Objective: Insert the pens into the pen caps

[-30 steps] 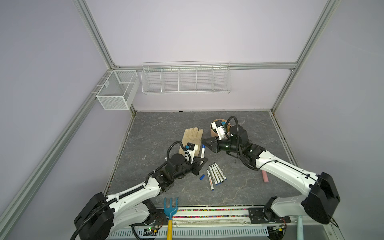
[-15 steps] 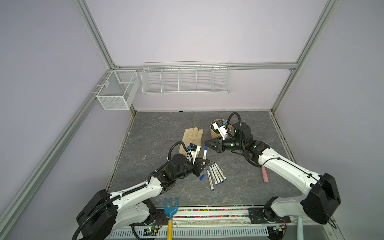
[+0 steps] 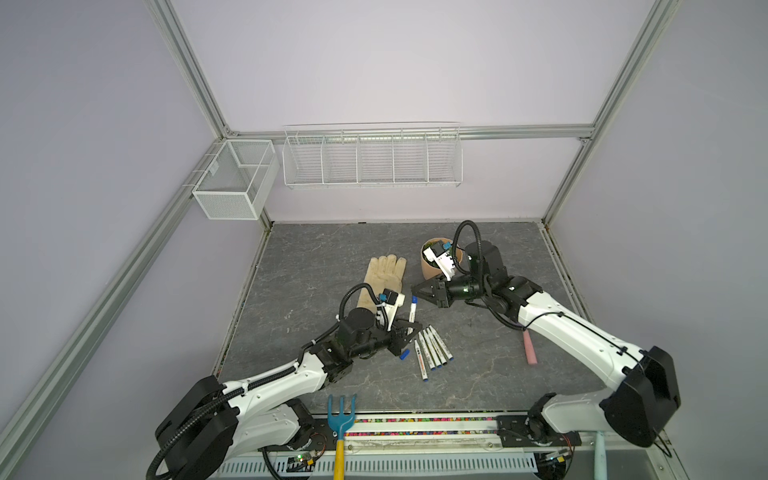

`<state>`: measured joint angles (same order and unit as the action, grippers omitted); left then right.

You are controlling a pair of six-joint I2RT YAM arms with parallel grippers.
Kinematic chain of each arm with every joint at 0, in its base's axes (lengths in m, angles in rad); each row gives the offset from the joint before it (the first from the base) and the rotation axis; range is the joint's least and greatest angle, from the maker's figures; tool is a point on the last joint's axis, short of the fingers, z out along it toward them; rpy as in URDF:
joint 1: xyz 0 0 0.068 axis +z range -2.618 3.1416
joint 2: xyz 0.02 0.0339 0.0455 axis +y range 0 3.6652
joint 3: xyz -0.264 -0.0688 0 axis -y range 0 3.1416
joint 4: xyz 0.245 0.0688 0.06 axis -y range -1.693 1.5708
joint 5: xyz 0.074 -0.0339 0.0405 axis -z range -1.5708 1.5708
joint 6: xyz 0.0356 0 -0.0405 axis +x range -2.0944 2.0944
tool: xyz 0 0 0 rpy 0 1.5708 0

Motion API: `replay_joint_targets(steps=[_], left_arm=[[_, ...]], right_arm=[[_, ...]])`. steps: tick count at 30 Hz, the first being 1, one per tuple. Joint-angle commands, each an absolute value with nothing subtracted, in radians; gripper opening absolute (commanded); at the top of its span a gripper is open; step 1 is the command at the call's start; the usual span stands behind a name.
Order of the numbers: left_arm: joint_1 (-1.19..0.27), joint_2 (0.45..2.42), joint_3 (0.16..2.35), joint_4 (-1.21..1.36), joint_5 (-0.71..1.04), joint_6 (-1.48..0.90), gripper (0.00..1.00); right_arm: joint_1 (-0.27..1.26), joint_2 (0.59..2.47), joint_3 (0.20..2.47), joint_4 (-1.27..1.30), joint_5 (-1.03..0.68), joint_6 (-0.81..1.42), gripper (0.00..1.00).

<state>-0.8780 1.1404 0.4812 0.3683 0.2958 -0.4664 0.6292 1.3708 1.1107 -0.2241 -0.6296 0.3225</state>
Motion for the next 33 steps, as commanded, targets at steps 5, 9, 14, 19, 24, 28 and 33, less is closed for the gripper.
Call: replay_joint_targets(steps=[5, 9, 14, 19, 24, 28, 33], left_arm=[[-0.844, 1.188, 0.614, 0.519, 0.206, -0.547, 0.00], [-0.816, 1.213, 0.640, 0.537, 0.230, -0.595, 0.00], [-0.775, 1.239, 0.664, 0.565, 0.284, -0.637, 0.00], [-0.769, 1.234, 0.702, 0.491, 0.288, -0.586, 0.00], [-0.765, 1.226, 0.718, 0.457, 0.287, -0.549, 0.00], [-0.765, 1.220, 0.729, 0.447, 0.281, -0.516, 0.00], [-0.765, 1.227, 0.760, 0.428, 0.289, -0.484, 0.00]], right_arm=[[0.679, 1.321, 1.048, -0.462, -0.855, 0.279, 0.07], [0.683, 1.302, 1.040, -0.504, -0.874, 0.254, 0.07], [0.692, 1.288, 1.015, -0.549, -0.849, 0.238, 0.07], [0.702, 1.290, 1.002, -0.619, -0.796, 0.199, 0.07], [0.711, 1.302, 1.000, -0.675, -0.784, 0.169, 0.07], [0.725, 1.309, 0.984, -0.690, -0.813, 0.172, 0.07], [0.736, 1.316, 0.974, -0.695, -0.834, 0.175, 0.07]])
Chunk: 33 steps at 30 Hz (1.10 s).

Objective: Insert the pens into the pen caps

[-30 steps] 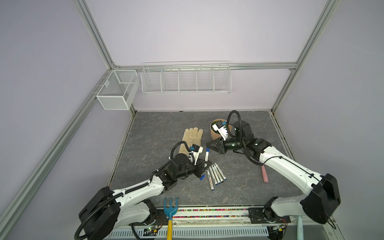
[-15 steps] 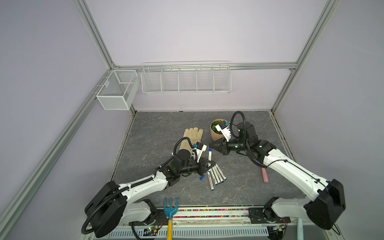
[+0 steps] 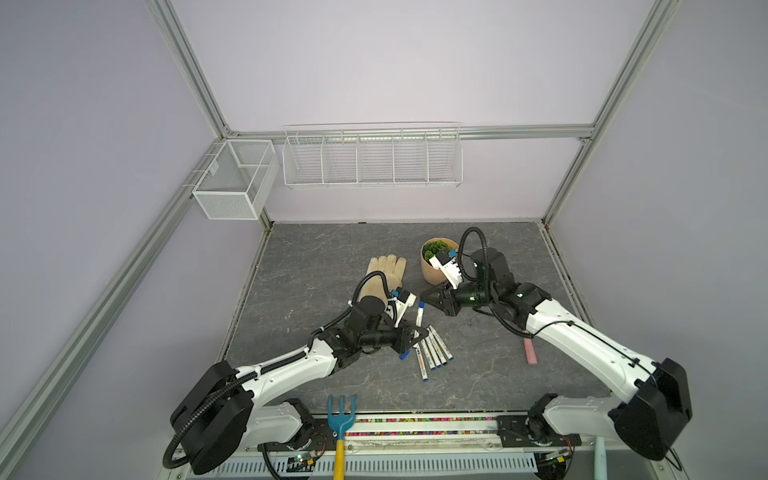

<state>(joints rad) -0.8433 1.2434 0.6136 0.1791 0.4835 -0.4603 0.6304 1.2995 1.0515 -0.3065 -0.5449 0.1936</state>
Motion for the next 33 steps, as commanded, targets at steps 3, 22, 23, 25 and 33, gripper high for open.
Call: replay_joint_targets(steps=[3, 22, 23, 25, 33], left_arm=[[-0.765, 1.233, 0.779, 0.428, 0.292, -0.472, 0.00], [-0.724, 1.299, 0.837, 0.518, 0.352, -0.563, 0.00], [-0.724, 1.293, 0.841, 0.496, 0.348, -0.547, 0.00], [-0.723, 1.278, 0.846, 0.453, 0.338, -0.510, 0.00], [-0.733, 1.225, 0.869, 0.229, 0.326, -0.311, 0.00]], right_arm=[[0.740, 1.329, 0.974, -0.698, -0.851, 0.181, 0.07], [0.741, 1.310, 0.993, -0.775, -0.843, 0.168, 0.07], [0.740, 1.306, 0.995, -0.787, -0.838, 0.165, 0.07], [0.740, 1.297, 1.008, -0.816, -0.828, 0.157, 0.07], [0.729, 1.293, 1.077, -0.891, -0.819, 0.123, 0.07]])
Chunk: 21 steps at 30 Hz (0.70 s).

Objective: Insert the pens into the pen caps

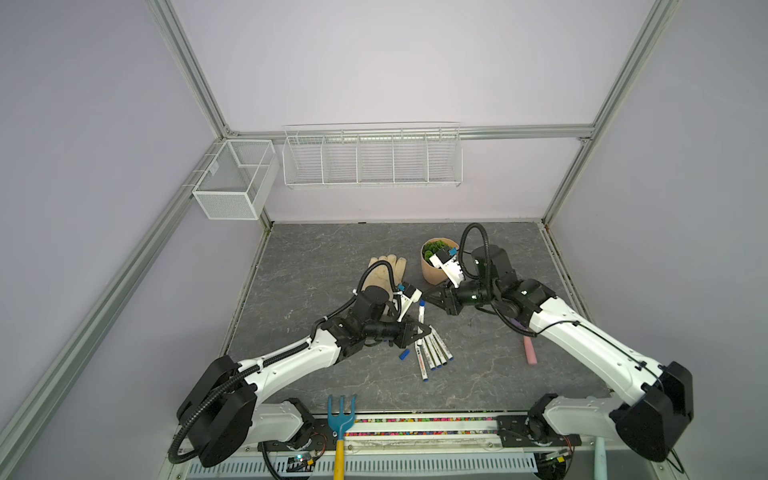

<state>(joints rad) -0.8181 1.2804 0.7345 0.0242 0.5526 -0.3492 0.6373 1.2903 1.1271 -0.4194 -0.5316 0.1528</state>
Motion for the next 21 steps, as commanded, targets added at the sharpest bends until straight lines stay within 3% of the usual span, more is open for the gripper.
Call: replay_joint_targets(steps=[1, 8, 21], left_arm=[[-0.738, 1.220, 0.868, 0.205, 0.322, -0.288, 0.00], [-0.813, 1.189, 0.836, 0.125, 0.269, -0.141, 0.00], [-0.866, 1.190, 0.805, 0.108, 0.287, -0.073, 0.00]], right_arm=[[0.726, 1.295, 1.087, -0.898, -0.818, 0.117, 0.07], [0.722, 1.322, 1.147, -0.931, -0.810, 0.093, 0.07], [0.722, 1.357, 1.221, -0.950, -0.751, 0.069, 0.07]])
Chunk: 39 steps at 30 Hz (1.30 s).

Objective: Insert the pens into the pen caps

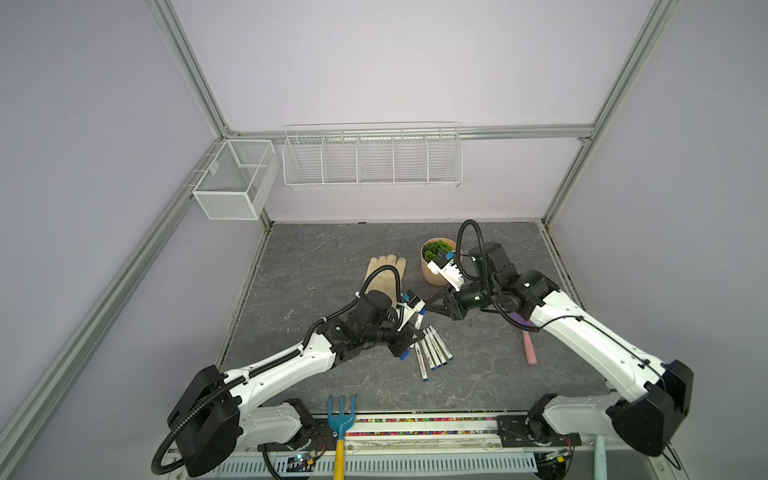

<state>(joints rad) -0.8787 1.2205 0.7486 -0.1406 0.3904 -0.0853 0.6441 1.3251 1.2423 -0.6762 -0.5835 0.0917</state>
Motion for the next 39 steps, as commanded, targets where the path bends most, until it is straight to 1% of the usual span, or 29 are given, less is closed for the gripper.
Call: replay_joint_targets(steps=[1, 19, 27, 32, 35, 39], left_arm=[[-0.871, 1.193, 0.807, 0.096, 0.288, -0.065, 0.00], [-0.923, 1.174, 0.786, 0.045, 0.310, 0.000, 0.00], [-0.934, 1.183, 0.796, 0.047, 0.311, 0.004, 0.00], [-0.934, 1.174, 0.793, 0.124, 0.311, -0.044, 0.00], [-0.934, 1.176, 0.793, 0.218, 0.309, -0.099, 0.00], [-0.933, 1.183, 0.787, 0.361, 0.260, -0.190, 0.00]], right_arm=[[0.722, 1.362, 1.232, -0.950, -0.740, 0.070, 0.07], [0.717, 1.482, 1.380, -1.041, -0.711, -0.004, 0.07], [0.723, 1.512, 1.389, -1.054, -0.723, -0.008, 0.07], [0.740, 1.504, 1.349, -1.028, -0.741, 0.014, 0.07], [0.752, 1.498, 1.286, -0.976, -0.754, 0.049, 0.07], [0.765, 1.499, 1.206, -0.896, -0.764, 0.082, 0.07]])
